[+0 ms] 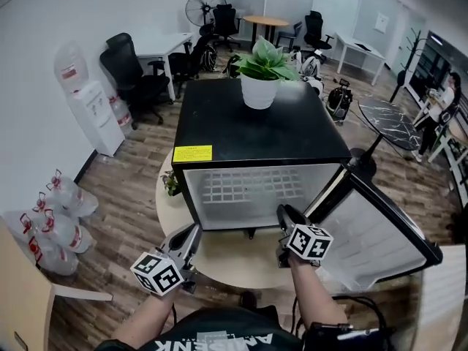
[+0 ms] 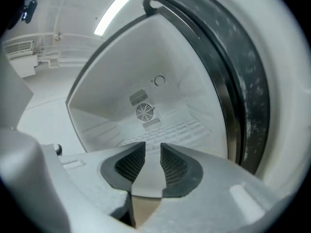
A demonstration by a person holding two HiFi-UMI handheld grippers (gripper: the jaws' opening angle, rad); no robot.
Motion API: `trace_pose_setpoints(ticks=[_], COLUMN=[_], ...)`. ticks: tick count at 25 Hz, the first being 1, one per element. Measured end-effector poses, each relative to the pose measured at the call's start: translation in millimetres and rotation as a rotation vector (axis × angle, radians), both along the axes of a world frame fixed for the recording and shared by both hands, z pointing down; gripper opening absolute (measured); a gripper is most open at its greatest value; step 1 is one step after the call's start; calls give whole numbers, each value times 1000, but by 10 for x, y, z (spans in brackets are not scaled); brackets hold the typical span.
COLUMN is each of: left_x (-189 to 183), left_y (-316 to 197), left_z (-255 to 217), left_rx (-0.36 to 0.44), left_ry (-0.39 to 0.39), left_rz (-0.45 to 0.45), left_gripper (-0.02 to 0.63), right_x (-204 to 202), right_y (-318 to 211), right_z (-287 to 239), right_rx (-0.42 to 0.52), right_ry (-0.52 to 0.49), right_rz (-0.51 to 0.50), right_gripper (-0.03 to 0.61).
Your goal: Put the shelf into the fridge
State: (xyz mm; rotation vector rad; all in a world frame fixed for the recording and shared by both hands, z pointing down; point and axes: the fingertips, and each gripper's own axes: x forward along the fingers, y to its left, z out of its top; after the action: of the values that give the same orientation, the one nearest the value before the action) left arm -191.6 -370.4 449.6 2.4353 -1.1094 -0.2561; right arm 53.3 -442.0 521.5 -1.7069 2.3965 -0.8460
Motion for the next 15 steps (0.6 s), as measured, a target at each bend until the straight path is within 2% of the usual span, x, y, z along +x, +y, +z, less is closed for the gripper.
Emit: trace_pose_setpoints(ticks=[4,7,12,15], left_x=[-156,-205,-204,-183], left_y=[88,175,290,335], left_z=[-152,-236,-394,-465], left_rx=[26,68,125,143], left_ry=[-76,-124,-164,-161], left_rz=[18,35,84,107], left_gripper=[3,2,2,2], right_x=[-237,-352,-464,-521], right_y=[389,701,1184,1461], right_z=[-431,-703,-1053,-1235], right_rx=[78,131,198,243], right_ry=[20,72,157,180], right_rz=[-20,-32,-7,2], right_gripper=[101,101,101,101])
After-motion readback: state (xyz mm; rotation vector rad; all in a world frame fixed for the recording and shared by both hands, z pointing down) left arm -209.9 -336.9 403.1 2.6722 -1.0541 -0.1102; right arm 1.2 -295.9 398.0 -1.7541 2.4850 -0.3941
